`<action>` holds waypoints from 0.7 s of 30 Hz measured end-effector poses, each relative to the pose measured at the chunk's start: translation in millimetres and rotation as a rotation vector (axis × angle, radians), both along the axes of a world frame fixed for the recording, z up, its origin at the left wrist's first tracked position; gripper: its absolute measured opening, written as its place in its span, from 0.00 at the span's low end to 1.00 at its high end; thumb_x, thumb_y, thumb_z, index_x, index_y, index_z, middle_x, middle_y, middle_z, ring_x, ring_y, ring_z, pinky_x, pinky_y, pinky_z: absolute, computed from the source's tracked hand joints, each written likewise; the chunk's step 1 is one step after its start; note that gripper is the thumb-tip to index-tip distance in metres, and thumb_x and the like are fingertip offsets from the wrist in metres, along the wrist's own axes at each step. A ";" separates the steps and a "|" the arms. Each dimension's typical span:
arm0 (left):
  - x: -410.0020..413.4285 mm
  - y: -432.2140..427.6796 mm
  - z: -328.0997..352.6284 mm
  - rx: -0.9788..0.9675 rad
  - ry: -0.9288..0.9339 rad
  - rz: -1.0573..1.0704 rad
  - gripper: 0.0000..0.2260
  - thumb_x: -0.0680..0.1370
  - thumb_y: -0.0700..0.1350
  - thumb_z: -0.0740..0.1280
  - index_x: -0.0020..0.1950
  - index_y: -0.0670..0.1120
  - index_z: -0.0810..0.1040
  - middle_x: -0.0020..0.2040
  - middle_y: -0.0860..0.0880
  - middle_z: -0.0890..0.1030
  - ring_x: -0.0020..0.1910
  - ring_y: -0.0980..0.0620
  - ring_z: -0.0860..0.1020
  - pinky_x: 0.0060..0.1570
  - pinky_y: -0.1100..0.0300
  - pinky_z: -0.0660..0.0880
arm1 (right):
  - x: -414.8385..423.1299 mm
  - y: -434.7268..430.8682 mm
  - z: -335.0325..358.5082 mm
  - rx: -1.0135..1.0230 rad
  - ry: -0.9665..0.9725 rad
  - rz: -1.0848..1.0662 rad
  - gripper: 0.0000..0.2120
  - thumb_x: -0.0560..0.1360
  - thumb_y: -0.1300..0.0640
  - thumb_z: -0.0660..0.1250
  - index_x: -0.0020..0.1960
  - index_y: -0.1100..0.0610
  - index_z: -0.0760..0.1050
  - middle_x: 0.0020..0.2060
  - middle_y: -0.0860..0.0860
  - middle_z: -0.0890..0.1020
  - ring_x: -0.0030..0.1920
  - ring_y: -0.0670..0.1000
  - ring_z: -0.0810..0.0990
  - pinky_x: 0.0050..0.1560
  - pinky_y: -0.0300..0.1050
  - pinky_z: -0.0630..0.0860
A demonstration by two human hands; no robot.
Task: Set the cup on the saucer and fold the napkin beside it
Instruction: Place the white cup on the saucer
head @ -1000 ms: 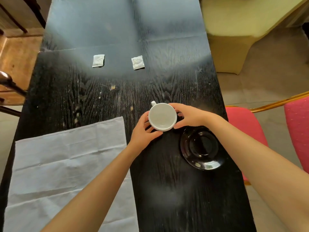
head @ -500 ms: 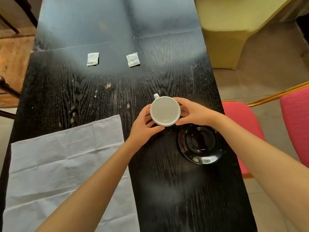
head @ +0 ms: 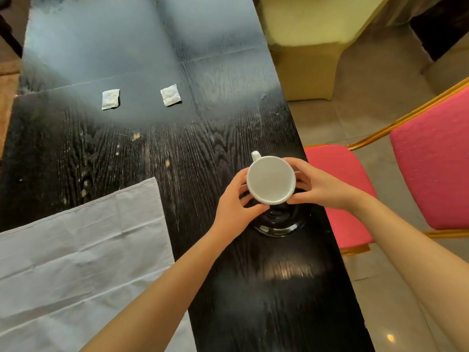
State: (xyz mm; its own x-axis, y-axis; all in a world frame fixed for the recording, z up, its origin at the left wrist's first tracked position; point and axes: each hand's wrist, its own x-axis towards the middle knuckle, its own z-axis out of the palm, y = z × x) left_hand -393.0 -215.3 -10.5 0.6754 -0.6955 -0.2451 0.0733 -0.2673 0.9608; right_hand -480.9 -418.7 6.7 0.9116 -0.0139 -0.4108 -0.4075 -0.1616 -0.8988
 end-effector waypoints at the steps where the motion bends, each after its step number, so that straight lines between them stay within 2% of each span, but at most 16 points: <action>1: -6.4 -1.2 -2.4 0.014 -0.002 -0.011 0.31 0.67 0.40 0.75 0.61 0.65 0.67 0.59 0.63 0.73 0.59 0.66 0.73 0.52 0.73 0.72 | -7.3 0.7 -3.5 -0.001 0.009 -0.009 0.37 0.68 0.67 0.73 0.68 0.44 0.62 0.66 0.45 0.70 0.65 0.44 0.72 0.62 0.37 0.72; 3: -16.8 -2.3 -7.1 0.050 -0.007 -0.025 0.32 0.67 0.41 0.75 0.63 0.62 0.66 0.59 0.63 0.73 0.59 0.66 0.73 0.52 0.75 0.71 | -18.8 3.6 -9.2 -0.005 0.022 -0.020 0.37 0.68 0.67 0.73 0.69 0.46 0.61 0.66 0.45 0.69 0.65 0.43 0.71 0.61 0.34 0.72; 7: -27.6 -0.8 -14.1 0.106 -0.015 -0.028 0.33 0.67 0.40 0.75 0.60 0.66 0.63 0.57 0.67 0.71 0.57 0.69 0.72 0.50 0.78 0.70 | -29.2 10.9 -17.1 -0.014 0.023 -0.033 0.37 0.68 0.70 0.72 0.69 0.49 0.61 0.66 0.47 0.69 0.64 0.39 0.71 0.59 0.31 0.71; 14: -29.2 -3.6 -18.3 0.145 -0.037 -0.038 0.33 0.67 0.41 0.76 0.62 0.63 0.63 0.56 0.65 0.71 0.56 0.66 0.72 0.51 0.74 0.71 | -31.4 12.6 -21.0 -0.049 0.021 -0.039 0.37 0.68 0.69 0.72 0.71 0.52 0.60 0.66 0.48 0.68 0.63 0.38 0.71 0.56 0.27 0.71; 16: -27.5 -5.3 -18.0 0.153 -0.035 -0.048 0.32 0.67 0.42 0.76 0.60 0.65 0.63 0.56 0.67 0.71 0.56 0.67 0.72 0.50 0.75 0.71 | -31.0 11.8 -21.1 -0.055 0.030 -0.042 0.37 0.68 0.69 0.72 0.71 0.52 0.60 0.66 0.48 0.69 0.64 0.40 0.71 0.57 0.27 0.71; 19: -25.6 -7.5 -17.0 0.170 -0.035 -0.070 0.32 0.66 0.43 0.76 0.56 0.70 0.63 0.55 0.68 0.71 0.54 0.73 0.71 0.48 0.79 0.70 | -31.8 10.1 -20.4 -0.068 0.037 -0.046 0.37 0.68 0.68 0.72 0.71 0.52 0.60 0.65 0.47 0.69 0.62 0.37 0.70 0.54 0.26 0.71; 21: -25.5 -8.9 -16.8 0.173 -0.034 -0.076 0.32 0.66 0.43 0.76 0.57 0.69 0.64 0.55 0.68 0.71 0.54 0.73 0.71 0.47 0.80 0.70 | -32.5 8.8 -20.0 -0.078 0.042 -0.046 0.37 0.68 0.68 0.72 0.71 0.52 0.60 0.64 0.47 0.69 0.62 0.37 0.71 0.53 0.25 0.72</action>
State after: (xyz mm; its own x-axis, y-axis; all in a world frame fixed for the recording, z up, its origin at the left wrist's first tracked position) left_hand -418.5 -224.2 -27.3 0.6326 -0.6940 -0.3438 0.0153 -0.4326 0.9015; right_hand -513.4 -409.9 -13.3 0.8914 -0.0884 -0.4446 -0.4529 -0.2106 -0.8663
